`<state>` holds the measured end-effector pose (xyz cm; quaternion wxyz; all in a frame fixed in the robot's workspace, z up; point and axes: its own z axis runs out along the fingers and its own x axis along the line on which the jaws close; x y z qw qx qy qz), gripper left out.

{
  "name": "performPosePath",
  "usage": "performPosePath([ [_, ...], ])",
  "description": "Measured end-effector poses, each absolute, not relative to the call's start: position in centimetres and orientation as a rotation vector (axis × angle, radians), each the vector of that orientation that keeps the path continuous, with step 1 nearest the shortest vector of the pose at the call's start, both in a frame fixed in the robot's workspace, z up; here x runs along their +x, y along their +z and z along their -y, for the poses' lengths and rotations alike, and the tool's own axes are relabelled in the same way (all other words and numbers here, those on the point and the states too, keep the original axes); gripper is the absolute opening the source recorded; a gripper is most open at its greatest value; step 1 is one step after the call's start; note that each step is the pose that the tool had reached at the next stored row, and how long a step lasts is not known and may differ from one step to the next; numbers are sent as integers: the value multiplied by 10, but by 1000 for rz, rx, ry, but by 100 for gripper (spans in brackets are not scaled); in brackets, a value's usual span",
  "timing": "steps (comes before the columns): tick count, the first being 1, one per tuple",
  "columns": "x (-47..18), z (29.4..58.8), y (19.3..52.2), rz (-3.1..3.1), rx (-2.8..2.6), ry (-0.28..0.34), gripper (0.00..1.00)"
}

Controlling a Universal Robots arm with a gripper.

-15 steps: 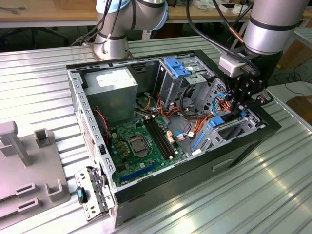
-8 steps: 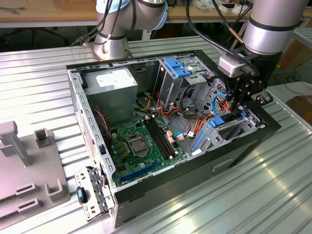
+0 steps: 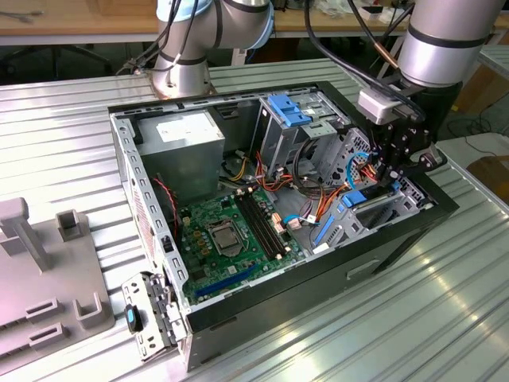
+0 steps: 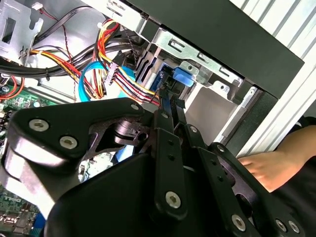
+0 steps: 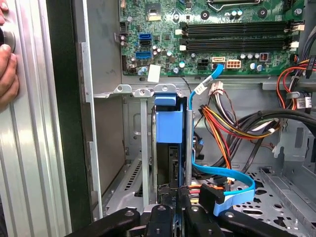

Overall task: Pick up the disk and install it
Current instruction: 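Insert the first disk wire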

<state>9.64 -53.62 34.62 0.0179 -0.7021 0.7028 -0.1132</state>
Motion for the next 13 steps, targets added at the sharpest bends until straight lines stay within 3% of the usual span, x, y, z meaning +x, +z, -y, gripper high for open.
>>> performPosePath([
  [13, 96, 533, 345, -2200, -2165, -351, 16],
])
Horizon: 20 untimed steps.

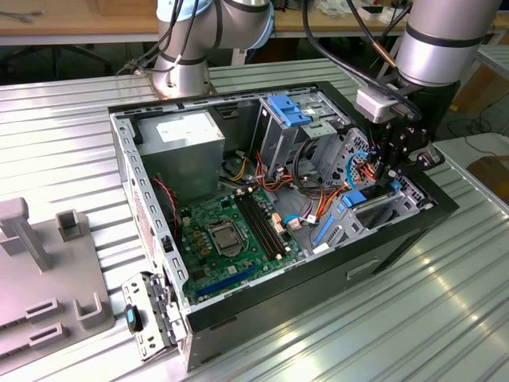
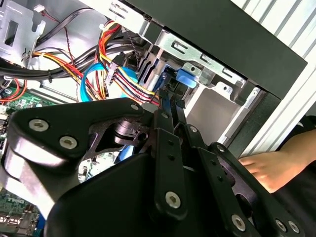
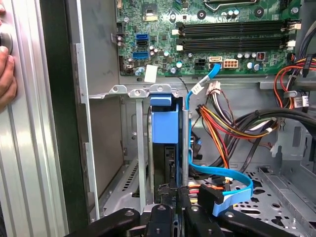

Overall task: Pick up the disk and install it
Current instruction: 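Insert the first disk wire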

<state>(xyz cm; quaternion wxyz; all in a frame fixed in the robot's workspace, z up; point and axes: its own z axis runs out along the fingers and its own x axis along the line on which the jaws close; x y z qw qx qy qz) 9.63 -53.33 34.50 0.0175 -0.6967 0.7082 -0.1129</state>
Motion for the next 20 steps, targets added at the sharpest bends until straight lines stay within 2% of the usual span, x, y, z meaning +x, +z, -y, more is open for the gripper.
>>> performPosePath([
  [20, 97, 535, 344, -2200, -2165, -350, 16],
])
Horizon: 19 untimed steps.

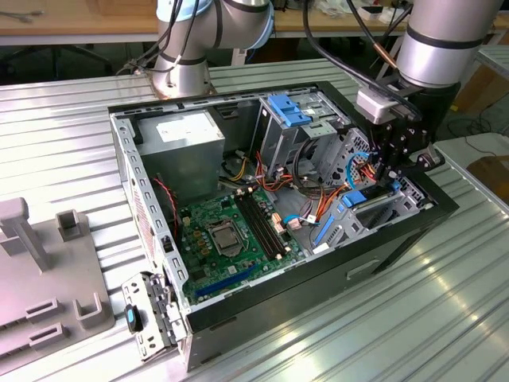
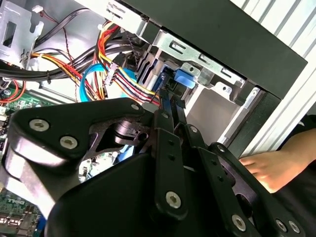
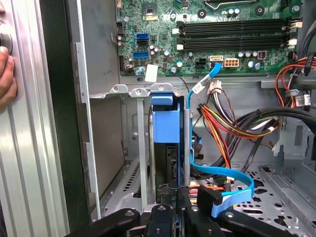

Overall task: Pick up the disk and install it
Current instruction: 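Insert the first disk wire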

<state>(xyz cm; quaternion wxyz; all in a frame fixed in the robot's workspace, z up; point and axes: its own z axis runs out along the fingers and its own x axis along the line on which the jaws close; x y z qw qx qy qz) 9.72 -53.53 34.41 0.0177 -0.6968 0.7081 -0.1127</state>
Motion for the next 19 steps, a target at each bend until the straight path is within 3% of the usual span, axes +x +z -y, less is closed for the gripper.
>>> performPosePath([
  [19, 97, 535, 341, -2194, -2164, -341, 16],
])
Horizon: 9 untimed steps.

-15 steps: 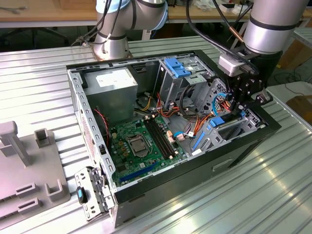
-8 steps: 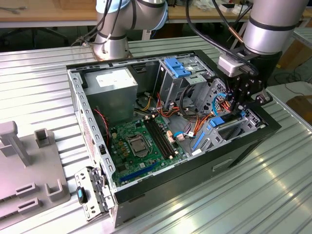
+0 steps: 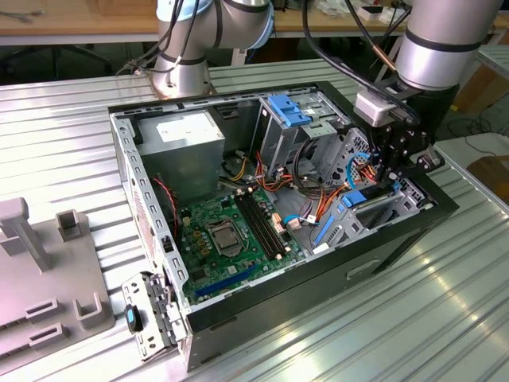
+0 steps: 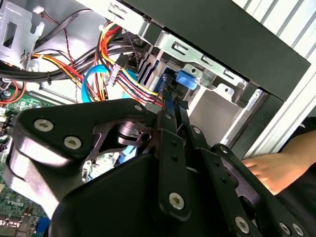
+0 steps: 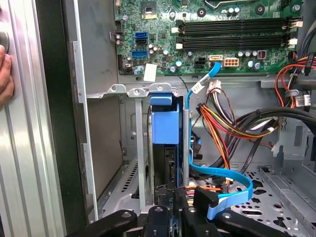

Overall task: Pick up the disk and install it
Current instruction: 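Insert the first disk wire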

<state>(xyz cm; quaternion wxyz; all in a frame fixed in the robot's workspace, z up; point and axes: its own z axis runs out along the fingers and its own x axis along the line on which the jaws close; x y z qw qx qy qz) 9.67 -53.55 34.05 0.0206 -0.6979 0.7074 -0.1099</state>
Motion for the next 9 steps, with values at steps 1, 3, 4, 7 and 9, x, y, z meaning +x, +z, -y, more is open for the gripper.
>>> performPosePath([
  [1, 97, 535, 341, -2194, -2163, -340, 16],
  [3, 97, 535, 342, -2199, -2159, -340, 16],
  [4, 97, 535, 343, -2201, -2158, -340, 16],
  [7, 97, 535, 344, -2209, -2152, -338, 16],
  [9, 97, 535, 344, -2214, -2147, -338, 16],
])
